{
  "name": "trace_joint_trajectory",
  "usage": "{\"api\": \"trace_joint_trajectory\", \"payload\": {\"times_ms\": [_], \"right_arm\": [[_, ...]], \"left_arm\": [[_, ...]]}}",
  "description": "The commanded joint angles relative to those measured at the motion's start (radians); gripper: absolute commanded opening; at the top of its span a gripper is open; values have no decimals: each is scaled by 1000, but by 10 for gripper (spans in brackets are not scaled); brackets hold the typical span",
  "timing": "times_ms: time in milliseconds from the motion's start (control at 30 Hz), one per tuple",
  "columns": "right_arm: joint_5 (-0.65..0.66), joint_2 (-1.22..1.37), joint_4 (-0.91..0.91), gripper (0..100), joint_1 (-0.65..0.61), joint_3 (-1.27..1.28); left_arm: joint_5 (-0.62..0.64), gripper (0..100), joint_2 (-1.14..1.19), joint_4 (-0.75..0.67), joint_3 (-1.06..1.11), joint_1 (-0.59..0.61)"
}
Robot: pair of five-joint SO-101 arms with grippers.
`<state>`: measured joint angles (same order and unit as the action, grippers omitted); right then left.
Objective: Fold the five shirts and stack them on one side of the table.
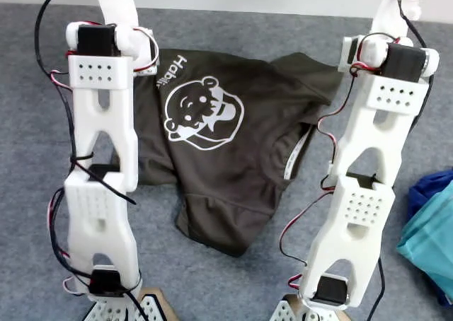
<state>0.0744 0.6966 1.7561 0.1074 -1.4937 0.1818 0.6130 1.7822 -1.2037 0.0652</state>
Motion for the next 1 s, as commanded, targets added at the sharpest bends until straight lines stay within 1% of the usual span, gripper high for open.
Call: {"api": "trace_joint_trajectory", "payload": {"times_ms": [0, 133, 300, 400, 533, 667, 733, 800, 967], "right_arm": [[-8, -196, 15, 180, 7, 168], [0, -487, 10, 180, -36, 575], [0, -799, -51, 180, -82, 1093], [-2, -980, -127, 180, -127, 1392], [-2, -1244, -252, 180, -234, 1765], [-3, -1465, -435, 180, -312, 2109], [-9, -1526, -519, 180, -337, 2249], [-11, -1554, -564, 180, -361, 2336], [-37, -1555, -599, 180, -449, 2420]], "left_arm": [[3, 99, -266, 5, 257, -61], [8, 101, -475, -31, 576, -88], [8, 101, -661, -167, 966, -13], [2, 101, -759, -276, 1216, 28], [0, 102, -892, -451, 1544, 62], [-72, 102, -981, -664, 1825, 87], [-78, 102, -986, -769, 1917, 105], [-80, 102, -986, -832, 1962, 122], [-80, 102, -984, -856, 1986, 125]]}}
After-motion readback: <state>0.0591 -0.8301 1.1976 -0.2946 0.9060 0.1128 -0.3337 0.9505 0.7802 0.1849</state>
